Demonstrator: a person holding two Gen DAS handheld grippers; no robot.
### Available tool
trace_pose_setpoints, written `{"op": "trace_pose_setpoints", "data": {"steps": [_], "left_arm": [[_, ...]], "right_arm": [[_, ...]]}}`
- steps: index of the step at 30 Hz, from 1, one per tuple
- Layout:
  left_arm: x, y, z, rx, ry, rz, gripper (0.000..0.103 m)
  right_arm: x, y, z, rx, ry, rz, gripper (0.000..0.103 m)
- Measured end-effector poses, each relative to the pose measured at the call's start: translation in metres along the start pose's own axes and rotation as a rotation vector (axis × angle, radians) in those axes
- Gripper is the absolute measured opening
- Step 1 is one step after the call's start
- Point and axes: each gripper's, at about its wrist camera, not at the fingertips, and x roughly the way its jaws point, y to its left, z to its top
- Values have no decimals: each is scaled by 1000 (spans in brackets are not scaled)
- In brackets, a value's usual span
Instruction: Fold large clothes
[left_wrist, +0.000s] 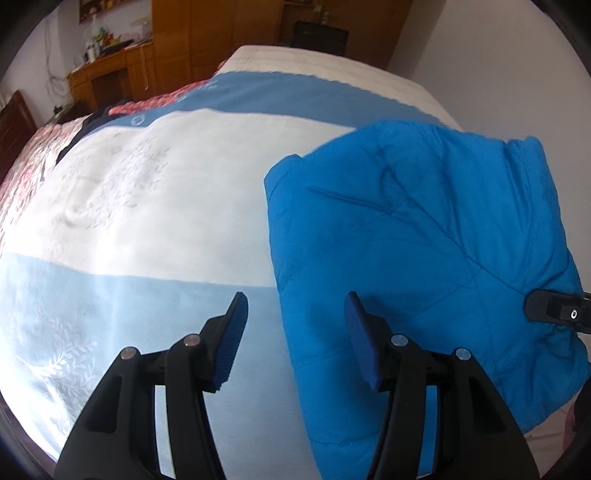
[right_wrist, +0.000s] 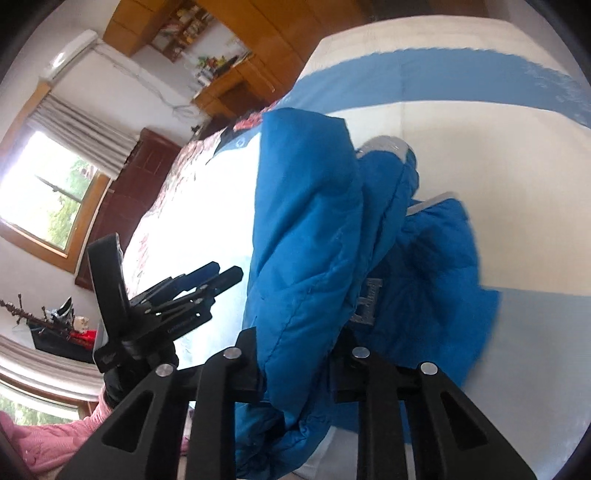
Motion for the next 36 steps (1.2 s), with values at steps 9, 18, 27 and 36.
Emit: {"op": "trace_pose_setpoints", "data": {"steps": [9, 18, 27, 36], "left_arm": [[16, -48, -9, 111, 44, -68, 54], [51, -64, -21, 149, 114, -84, 57], [71, -57, -29, 146, 132, -76, 60], [39, -47, 14, 132, 77, -106, 56]], "right_arm": [[-10, -80, -39, 180, -26, -53, 23], [32, -144, -70, 317, -25, -21, 30], [47, -163, -83, 336, -55, 42, 35], [-37, -109, -46, 151, -228, -201, 45]]}}
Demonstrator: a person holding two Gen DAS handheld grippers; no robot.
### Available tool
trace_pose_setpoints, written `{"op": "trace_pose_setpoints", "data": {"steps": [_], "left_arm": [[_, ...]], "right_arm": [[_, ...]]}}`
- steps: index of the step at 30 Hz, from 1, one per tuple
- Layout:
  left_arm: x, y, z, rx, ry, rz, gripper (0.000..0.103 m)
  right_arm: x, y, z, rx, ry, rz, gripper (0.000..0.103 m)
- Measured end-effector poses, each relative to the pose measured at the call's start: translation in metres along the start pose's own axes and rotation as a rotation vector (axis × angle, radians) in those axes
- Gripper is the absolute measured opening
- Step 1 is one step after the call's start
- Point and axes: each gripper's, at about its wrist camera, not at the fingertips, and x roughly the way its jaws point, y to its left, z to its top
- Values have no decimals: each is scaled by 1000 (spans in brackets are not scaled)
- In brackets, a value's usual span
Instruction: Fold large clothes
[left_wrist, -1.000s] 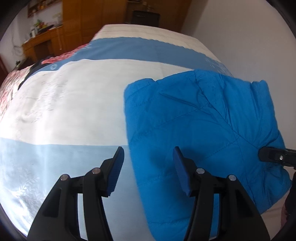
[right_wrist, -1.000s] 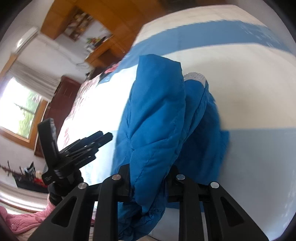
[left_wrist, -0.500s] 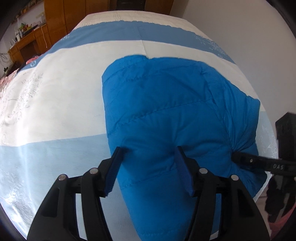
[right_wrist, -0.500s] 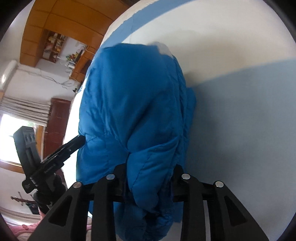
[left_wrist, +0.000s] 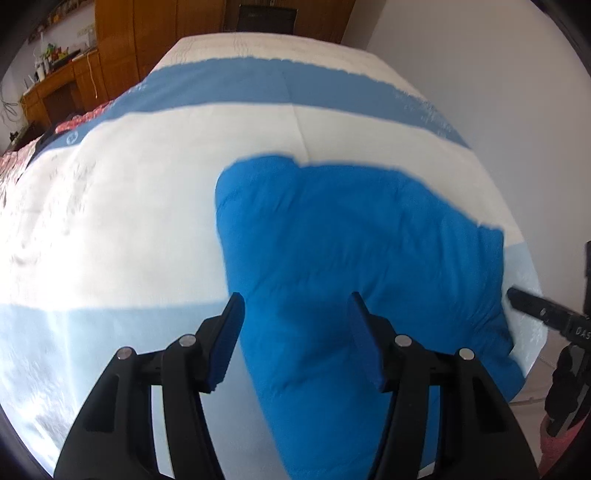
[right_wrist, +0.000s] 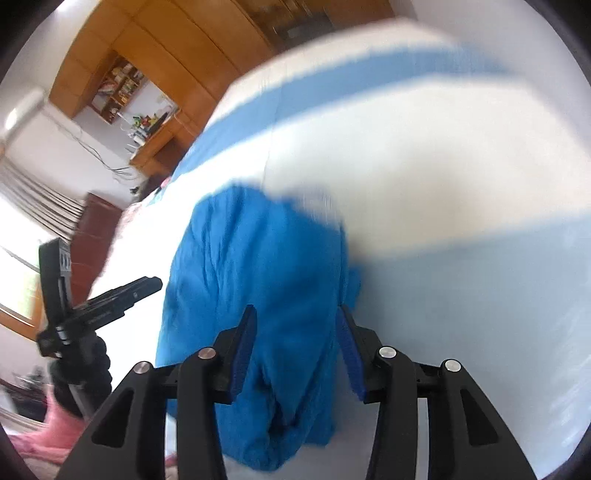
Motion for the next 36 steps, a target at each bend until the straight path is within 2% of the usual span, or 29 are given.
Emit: {"op": "trace_pose_setpoints", "data": {"steps": [3, 6, 8, 9, 11, 12, 13, 16, 20, 22, 25, 28, 33, 36], "left_arm": [[4, -15, 18, 48, -25, 7, 56], [18, -26, 35, 65, -12, -17, 56], [34, -35, 44, 78, 3, -8, 56], [43, -36, 49, 81, 19, -5, 56], [62, -37, 54, 80, 64, -11, 57], [74, -35, 55, 71, 99, -24, 58], [82, -34, 56, 58, 119, -39, 58], [104, -32, 56, 30, 164, -57, 59], [97, -36, 57, 26, 164, -41, 56], [77, -34, 56, 14, 127, -32, 54], [30, -32, 33, 59, 26, -24, 54], [-3, -37, 0, 123, -18, -39, 54], [-22, -33, -47, 120, -3, -74, 54], [-19, -28, -66, 103, 24, -75, 54]], "right_arm": [[0, 29, 21, -92, -40, 78, 42], [21, 45, 30, -157, -30, 69, 37], [43, 34, 36, -127, 4, 66, 34], [55, 26, 40, -99, 24, 37, 32], [77, 8, 41, -52, 76, -12, 23], [83, -2, 37, -32, 95, -28, 13], [92, -14, 32, -1, 112, -22, 11], [105, -39, 22, 111, 133, 56, 7], [98, -44, 25, 186, 133, 102, 5], [76, -32, 28, 158, 90, 107, 14], [39, 0, 27, 51, 27, 154, 16], [10, 32, 10, -81, 21, 211, 16], [-2, 44, -26, -149, 72, 202, 16], [1, 40, -45, -168, 110, 131, 16]]}}
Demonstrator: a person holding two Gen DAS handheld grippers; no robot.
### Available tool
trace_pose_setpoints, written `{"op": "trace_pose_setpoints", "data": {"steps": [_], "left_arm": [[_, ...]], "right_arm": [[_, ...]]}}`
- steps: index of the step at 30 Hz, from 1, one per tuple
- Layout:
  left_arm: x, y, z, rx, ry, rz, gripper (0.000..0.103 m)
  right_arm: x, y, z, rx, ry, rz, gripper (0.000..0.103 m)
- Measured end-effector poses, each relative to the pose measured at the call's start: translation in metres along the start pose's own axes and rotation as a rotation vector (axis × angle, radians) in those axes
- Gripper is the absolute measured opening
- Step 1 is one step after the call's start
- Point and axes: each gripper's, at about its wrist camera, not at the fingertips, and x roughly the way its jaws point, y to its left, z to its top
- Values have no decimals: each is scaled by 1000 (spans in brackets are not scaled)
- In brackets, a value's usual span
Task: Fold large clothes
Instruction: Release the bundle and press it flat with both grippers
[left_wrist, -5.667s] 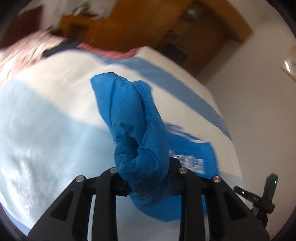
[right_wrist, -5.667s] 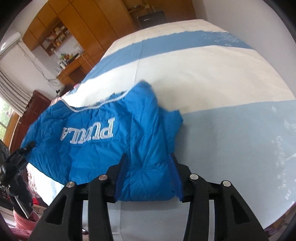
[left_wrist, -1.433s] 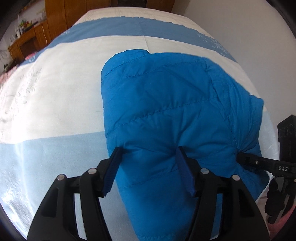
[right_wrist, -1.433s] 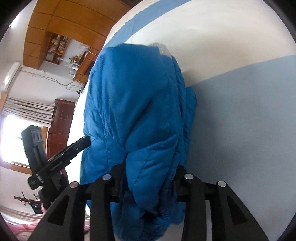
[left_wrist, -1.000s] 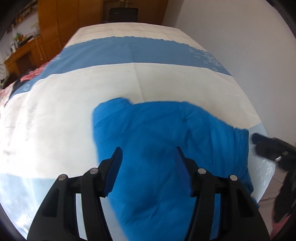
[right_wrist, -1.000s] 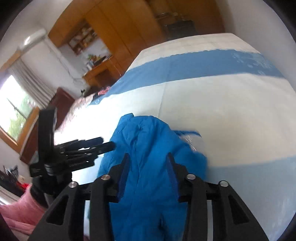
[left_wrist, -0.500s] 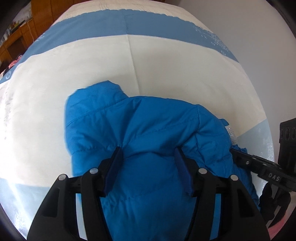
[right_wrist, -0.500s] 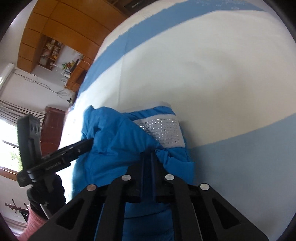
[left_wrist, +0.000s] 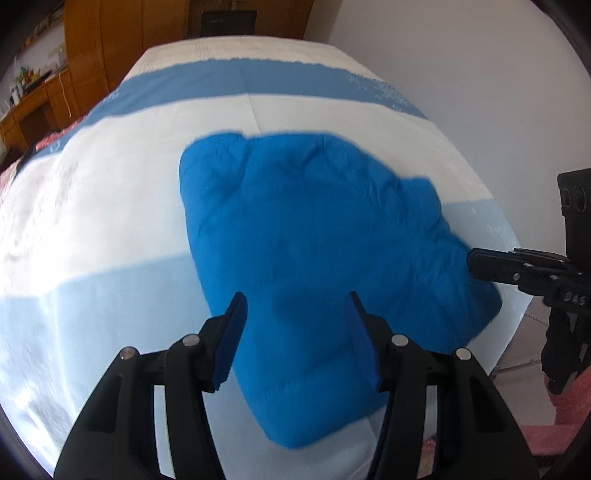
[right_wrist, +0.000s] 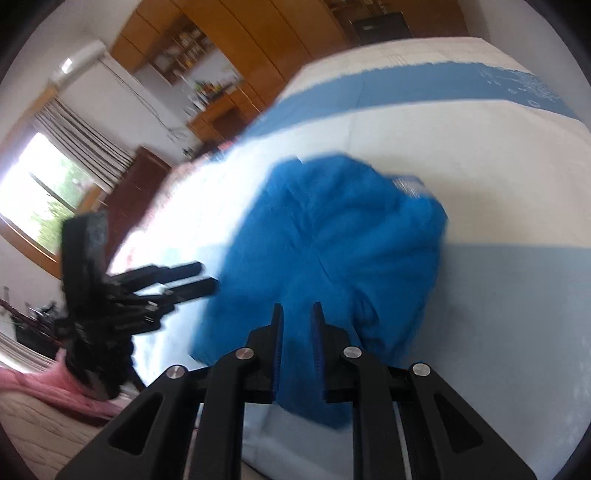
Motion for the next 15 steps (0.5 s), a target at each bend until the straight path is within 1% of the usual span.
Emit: {"op": "trace_pose_setpoints", "data": {"steps": [2, 4, 5, 7, 9, 11, 15], "left_arm": [[6, 4, -12, -9, 26, -3, 54], [12, 6, -19, -17, 39, -6, 56], [14, 7, -22, -21, 42, -9, 57], [16, 5, -26, -5, 42, -4, 57], [20, 4, -29, 7, 41, 10, 58], [22, 4, -32, 9, 39, 21, 58], [25, 5, -36, 1, 33, 34, 58]], "right_arm": [[8, -6, -11, 19, 27, -26, 13], [16, -19, -24, 51, 61, -67, 7], [21, -26, -32, 69, 72, -76, 6], [31, -36, -41, 113, 85, -74, 5], [36, -40, -47, 131, 86, -75, 5], [40, -40, -49, 131, 81, -80, 5], [49, -50, -51, 168, 72, -53, 4]]}}
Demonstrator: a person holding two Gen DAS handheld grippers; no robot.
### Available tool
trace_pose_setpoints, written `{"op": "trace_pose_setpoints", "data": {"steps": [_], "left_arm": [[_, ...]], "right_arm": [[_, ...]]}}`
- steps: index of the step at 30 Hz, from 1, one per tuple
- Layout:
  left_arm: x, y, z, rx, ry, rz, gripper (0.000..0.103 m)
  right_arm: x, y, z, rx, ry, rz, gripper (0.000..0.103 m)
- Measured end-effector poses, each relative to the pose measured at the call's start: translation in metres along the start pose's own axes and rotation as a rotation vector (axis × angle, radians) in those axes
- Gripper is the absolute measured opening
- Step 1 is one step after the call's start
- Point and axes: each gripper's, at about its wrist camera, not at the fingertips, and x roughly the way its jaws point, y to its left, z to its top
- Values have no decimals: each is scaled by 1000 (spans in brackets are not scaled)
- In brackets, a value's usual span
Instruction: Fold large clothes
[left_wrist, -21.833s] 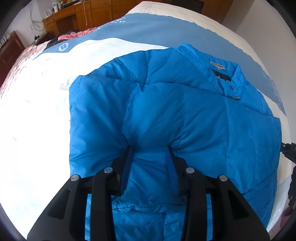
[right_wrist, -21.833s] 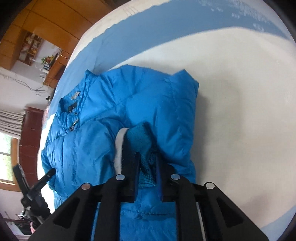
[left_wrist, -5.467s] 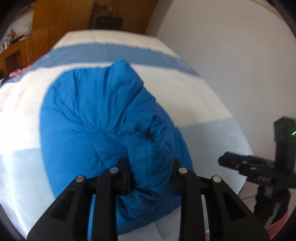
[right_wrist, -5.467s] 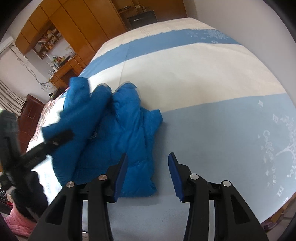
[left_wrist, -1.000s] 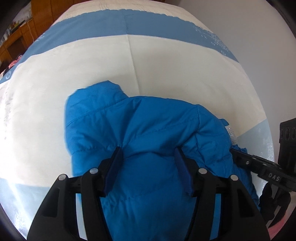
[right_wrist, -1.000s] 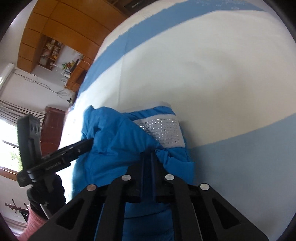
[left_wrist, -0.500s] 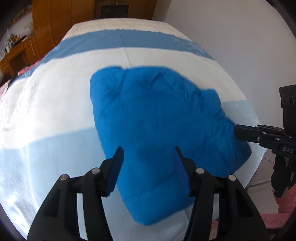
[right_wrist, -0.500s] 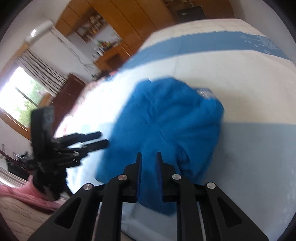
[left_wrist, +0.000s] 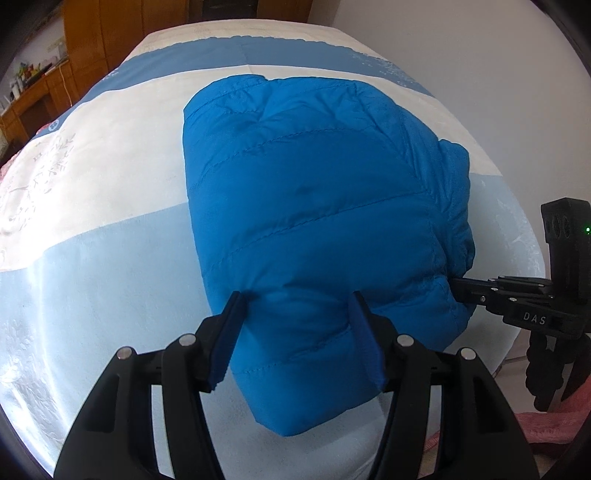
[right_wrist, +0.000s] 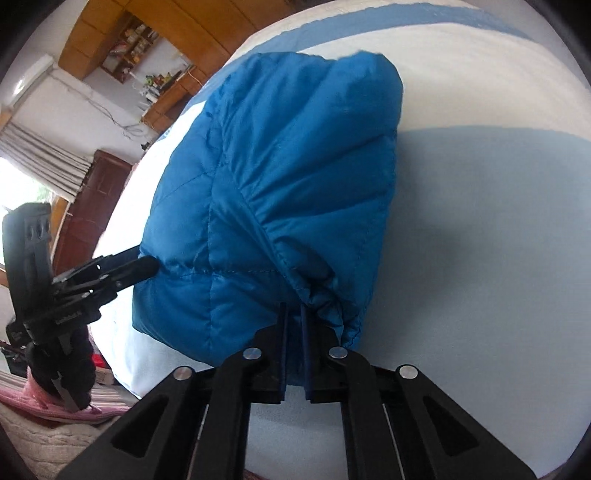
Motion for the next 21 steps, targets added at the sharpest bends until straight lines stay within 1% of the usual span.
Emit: {"op": "trace_pose_setpoints", "data": {"steps": [7, 16, 21], "left_arm": [[3, 3, -11, -5, -12, 36, 58], [3, -5, -16, -11, -22, 50, 58], [2, -6, -15, -21, -18, 53, 58]], "right_arm": [[11, -16, 1, 43, -7, 37, 3], [11, -25, 4, 44, -13, 48, 3], [8, -23, 5, 53, -11, 52, 3]]}}
